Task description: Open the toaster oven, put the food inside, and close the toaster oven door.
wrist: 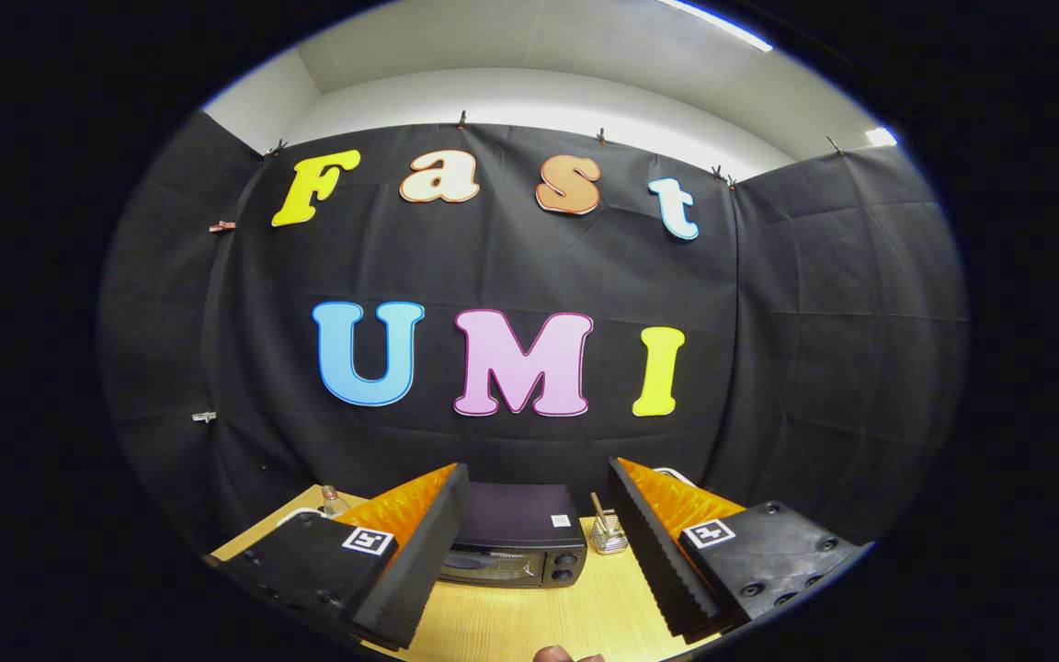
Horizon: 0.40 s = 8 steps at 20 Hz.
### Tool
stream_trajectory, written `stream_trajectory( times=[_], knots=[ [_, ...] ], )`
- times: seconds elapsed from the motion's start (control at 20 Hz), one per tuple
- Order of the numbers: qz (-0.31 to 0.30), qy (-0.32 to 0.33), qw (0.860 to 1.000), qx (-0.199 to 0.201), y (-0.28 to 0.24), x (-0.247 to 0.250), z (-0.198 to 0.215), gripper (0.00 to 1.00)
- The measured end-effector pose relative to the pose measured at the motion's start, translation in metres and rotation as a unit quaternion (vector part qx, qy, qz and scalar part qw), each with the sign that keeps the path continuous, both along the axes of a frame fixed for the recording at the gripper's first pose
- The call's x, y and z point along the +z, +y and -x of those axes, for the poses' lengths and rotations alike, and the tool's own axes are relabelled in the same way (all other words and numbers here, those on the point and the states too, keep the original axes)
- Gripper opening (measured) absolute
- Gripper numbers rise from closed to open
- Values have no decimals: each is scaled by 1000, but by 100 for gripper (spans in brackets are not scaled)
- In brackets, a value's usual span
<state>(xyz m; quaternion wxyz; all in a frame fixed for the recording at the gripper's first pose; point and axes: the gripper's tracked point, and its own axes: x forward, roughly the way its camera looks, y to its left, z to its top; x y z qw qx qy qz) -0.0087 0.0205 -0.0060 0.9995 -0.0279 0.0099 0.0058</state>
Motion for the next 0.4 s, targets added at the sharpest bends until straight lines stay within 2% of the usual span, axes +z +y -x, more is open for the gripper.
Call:
stream_trajectory(
  times=[0.4],
  knots=[
    [1, 3, 1000, 1, -4, -3, 2, 98]
  ],
)
